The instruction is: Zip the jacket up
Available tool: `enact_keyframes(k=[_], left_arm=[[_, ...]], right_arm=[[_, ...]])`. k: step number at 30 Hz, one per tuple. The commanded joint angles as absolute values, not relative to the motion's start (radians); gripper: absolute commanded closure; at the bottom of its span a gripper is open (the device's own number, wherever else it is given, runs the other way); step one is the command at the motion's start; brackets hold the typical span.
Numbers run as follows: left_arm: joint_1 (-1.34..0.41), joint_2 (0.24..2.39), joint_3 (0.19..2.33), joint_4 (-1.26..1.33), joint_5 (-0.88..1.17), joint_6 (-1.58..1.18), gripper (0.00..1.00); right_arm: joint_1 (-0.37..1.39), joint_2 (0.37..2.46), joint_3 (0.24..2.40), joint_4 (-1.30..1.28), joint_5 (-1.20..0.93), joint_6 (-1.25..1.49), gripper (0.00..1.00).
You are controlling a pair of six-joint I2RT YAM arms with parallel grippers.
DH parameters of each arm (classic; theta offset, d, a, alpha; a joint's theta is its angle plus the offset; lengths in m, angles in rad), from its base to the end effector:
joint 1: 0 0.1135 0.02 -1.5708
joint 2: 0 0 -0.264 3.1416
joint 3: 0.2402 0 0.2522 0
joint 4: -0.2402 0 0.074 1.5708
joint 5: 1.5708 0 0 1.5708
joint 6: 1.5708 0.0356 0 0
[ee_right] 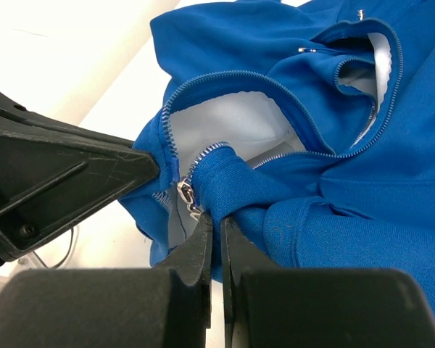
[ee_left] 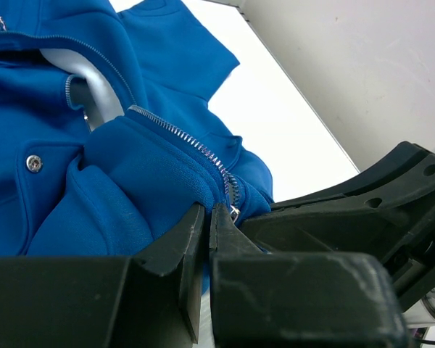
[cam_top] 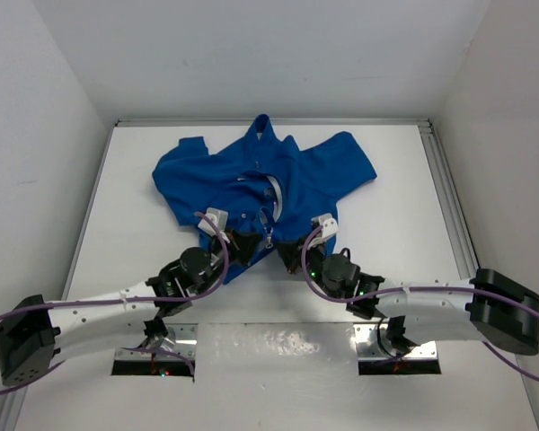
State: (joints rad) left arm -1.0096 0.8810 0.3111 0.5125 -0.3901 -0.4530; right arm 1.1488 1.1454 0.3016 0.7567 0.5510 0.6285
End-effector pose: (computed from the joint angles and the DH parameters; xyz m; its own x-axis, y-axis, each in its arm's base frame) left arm 0.1165 -0.1599 0.2294 -0.2817 -0.3124 -0.9072 0.5090 0.7528 -0.4173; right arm 0.1082 0.1955 0.2017 -0.3602 0.4207 -0.8326 -0.4350 0.7138 0.5489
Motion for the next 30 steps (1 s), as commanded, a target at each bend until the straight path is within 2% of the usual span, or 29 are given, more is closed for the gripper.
enact_keyframes(k=[1,15,30], left_arm=[[-1.023,0.887,0.305,0.572,-0.373,-0.448,1.0],[-1.023,0.89,0.301,0.565,-0.356,-0.453,1.0],[-1.028,0.911,0.319,0.541,-0.341,-0.454,1.0]], right_arm=[[1.157,1.134,0.347,0.802,0.549,0.629,1.0],[1.157,1.126,0.362,0.795,0.542,0.624,1.0],[1.157,1.069,0.414,0.675,0.508,0.632,1.0]])
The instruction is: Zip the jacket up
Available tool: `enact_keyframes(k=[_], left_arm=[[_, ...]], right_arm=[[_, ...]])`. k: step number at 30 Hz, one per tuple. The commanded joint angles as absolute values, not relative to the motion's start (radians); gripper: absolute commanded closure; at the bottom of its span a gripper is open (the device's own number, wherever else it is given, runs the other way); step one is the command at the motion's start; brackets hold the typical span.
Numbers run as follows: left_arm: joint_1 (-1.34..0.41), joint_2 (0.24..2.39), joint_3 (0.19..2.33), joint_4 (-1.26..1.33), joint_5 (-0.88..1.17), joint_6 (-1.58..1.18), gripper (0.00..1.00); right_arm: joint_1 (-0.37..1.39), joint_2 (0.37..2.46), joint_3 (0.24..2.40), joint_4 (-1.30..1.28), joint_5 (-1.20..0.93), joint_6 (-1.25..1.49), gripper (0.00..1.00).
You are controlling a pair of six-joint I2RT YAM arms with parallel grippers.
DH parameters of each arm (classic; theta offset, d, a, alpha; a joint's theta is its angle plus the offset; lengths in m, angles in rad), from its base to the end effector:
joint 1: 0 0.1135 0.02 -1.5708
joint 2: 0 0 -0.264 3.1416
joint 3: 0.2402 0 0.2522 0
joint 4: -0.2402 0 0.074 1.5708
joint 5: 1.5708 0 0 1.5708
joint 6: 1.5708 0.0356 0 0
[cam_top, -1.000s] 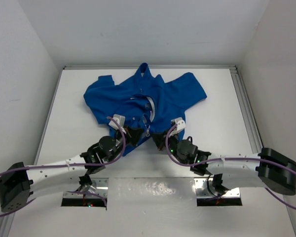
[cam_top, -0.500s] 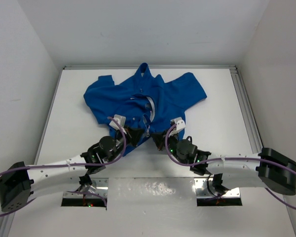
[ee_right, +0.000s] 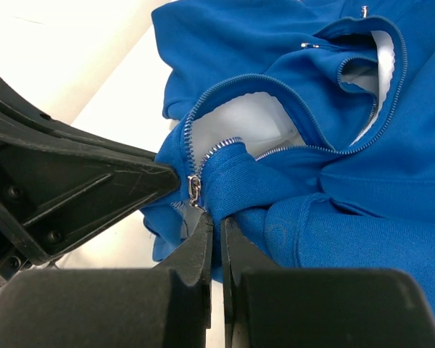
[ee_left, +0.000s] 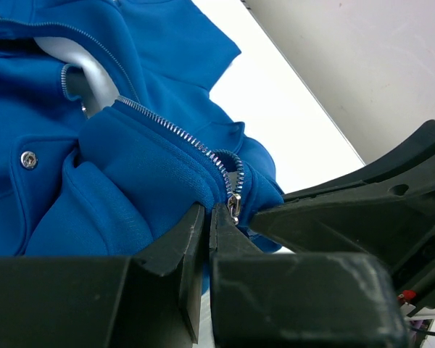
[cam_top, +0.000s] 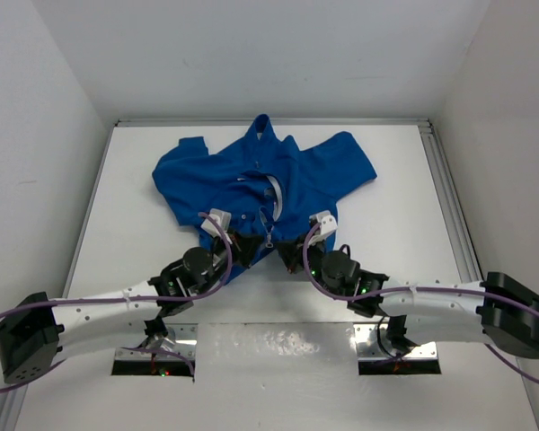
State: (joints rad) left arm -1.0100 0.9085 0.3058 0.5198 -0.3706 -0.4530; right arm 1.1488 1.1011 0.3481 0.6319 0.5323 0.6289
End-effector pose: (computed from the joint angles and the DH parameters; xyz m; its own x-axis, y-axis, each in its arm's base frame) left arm 0.1174 -0.1628 0.2234 -0.3010 -0.2877 -0.9092 0.5179 0.7513 -0.4092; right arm 0.1083 0.1971 0.2125 -0.3810 0.3889 -0.8388 -0.4397 0.7219 0.5344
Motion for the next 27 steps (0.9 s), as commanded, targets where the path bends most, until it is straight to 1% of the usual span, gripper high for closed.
enact_keyframes(k=[1,6,9,12,14,18,24,27], left_arm=[[-1.031,0.911,0.321,0.541,-0.336,-0.454,1.0],[-1.032,0.907,0.319,0.529,-0.322,-0.463,1.0],[-1.032,0.897,0.321,0.515,-0.293,-0.468,1.0],[-1.032,0.887,0.325,0.491,-0.25,-0.475,1.0],[-1.032,0.874,0.325,0.457,-0.229,-0.483,1.0],[-1.032,0.828,0.327,0.378,-0.219,-0.512,1.0],[-1.032,0.756,0.319,0.305,-0.173,-0.551,1.0],[-1.032,0.718,0.314,0.279,-0.146,-0.572,1.0]], right_arm=[[1.157,1.068,0.416,0.667,0.508,0.632,1.0],[1.157,1.069,0.44,0.628,0.503,0.62,1.0],[1.157,1.077,0.503,0.551,0.485,0.621,1.0],[1.157,1.094,0.572,0.415,0.447,0.624,1.0],[1.157,1.101,0.595,0.385,0.431,0.632,1.0],[1.155,1.097,0.652,0.306,0.419,0.634,1.0],[1.152,1.16,0.773,0.155,0.417,0.618,1.0],[1.141,1.184,0.798,0.143,0.433,0.606,1.0]])
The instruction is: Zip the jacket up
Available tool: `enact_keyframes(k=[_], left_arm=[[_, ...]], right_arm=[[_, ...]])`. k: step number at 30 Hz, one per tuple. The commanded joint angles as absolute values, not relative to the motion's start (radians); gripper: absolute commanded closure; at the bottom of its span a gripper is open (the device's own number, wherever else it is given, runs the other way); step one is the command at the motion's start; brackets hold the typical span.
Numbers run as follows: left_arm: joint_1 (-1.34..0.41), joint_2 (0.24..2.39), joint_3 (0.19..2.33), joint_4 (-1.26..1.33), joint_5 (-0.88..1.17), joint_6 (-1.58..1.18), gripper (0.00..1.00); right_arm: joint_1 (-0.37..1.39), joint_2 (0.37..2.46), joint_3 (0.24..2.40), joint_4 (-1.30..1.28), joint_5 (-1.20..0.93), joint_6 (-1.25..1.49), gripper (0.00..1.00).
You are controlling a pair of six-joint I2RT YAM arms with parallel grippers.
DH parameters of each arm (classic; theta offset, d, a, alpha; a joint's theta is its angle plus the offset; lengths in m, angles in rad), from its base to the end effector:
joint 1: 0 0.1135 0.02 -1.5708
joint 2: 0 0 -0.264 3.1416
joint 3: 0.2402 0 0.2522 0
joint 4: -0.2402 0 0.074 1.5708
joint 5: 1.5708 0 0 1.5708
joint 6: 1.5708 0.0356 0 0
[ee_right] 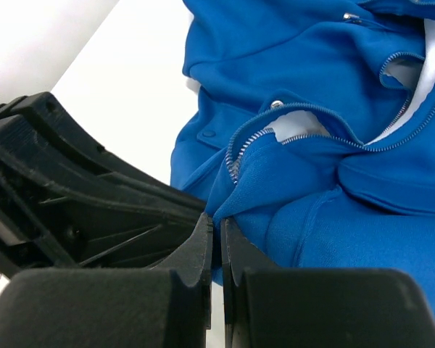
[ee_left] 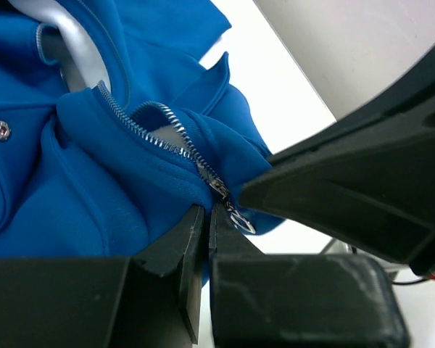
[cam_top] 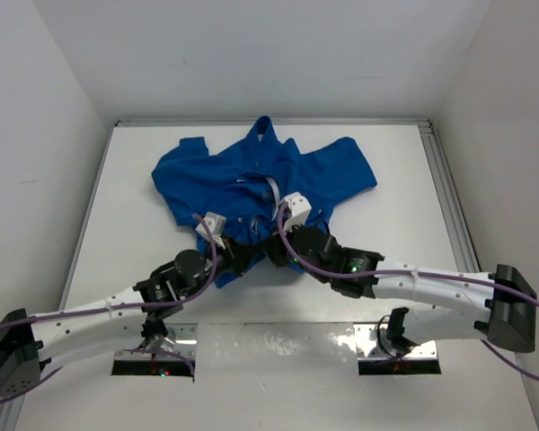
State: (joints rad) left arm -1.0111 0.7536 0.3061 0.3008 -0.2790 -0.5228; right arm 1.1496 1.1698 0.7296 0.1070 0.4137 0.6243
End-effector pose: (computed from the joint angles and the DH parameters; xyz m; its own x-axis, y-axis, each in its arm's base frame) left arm 0.1046 -0.1485 0.2264 -0.4018 -0.2628 -0.8772 0.5418 0.7041 -0.4591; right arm 0.1213 0.2359 0.2716 -0.5061 0.1793 -0.8436 -0.4738 0.7595 0.4457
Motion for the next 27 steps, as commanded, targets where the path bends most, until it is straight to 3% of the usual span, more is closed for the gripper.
enact_keyframes(k=[1,9,18,27], left_arm=[[-1.032,0.697,0.314,0.269,-0.14,-0.577,1.0],[-1.032,0.592,0.319,0.232,-0.112,-0.627,1.0],[-1.032,0.611,0.311,0.251,-0.08,-0.652,1.0],[-1.032,0.643,0.255,0.273,-0.098,-0.704,1.0]], right_arm=[[1.137,1.187,0.798,0.144,0.434,0.598,1.0],[1.118,1.19,0.741,0.195,0.472,0.603,1.0],[1.118,1.14,0.669,0.284,0.469,0.594,1.0],[1.12,1.049,0.699,0.218,0.399,0.601,1.0]])
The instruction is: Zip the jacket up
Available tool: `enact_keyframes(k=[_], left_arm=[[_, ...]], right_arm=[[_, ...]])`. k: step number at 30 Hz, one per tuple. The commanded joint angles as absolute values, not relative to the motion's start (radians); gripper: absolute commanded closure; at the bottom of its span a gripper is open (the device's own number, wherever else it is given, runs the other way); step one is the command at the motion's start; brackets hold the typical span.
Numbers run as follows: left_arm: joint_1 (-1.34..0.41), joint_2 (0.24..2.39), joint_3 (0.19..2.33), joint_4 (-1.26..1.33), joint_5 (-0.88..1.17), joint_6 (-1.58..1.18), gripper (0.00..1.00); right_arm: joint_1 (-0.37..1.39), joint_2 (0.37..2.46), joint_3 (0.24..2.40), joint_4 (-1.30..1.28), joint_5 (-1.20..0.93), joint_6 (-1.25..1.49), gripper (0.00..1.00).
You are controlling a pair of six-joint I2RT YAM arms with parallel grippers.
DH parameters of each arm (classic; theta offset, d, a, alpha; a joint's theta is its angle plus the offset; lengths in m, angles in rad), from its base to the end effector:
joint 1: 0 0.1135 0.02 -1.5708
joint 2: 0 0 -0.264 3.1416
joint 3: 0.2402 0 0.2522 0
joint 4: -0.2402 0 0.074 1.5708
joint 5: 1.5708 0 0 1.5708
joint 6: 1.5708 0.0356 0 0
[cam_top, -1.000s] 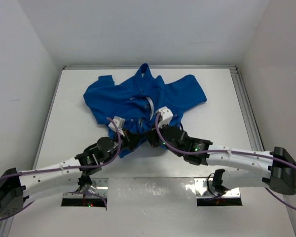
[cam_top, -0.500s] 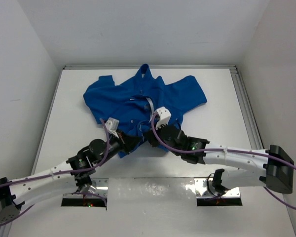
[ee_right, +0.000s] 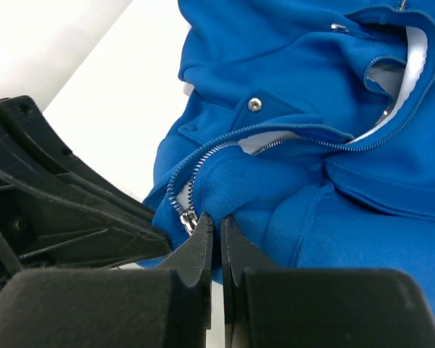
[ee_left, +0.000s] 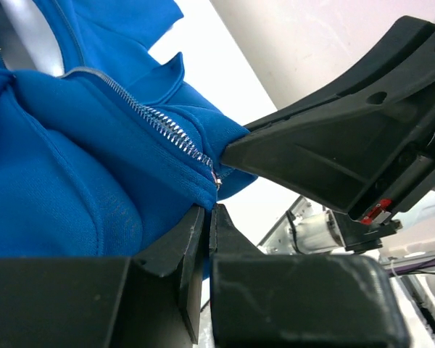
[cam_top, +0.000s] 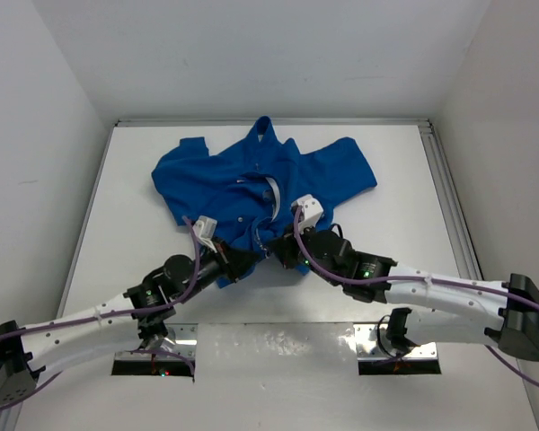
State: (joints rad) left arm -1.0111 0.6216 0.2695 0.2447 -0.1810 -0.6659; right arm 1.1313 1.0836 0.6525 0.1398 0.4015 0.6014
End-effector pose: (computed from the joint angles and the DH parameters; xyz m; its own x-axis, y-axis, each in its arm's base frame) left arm 0.0927 -0.1359 0.2274 -0.5010 -0.3449 -0.7938 0.5456 0.5861 -0.5990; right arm 0.1174 0.2170 0.2683 -0.4819 0.1990 -0.8533 -0.4864 0.7493 0.4494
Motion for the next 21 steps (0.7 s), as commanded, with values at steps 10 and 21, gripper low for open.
enact_keyframes(k=[10,21], left_arm=[[-1.032,0.712,0.327,0.252,-0.029,-0.677,1.0],[-1.031,0.657,0.299,0.123,-0.097,-0.684,1.0]], right_arm=[[1.089,1.198,0.778,0.176,0.465,0.575,1.0],[1.089,1.094,0.749,0.144,0.4,0.604,1.0]])
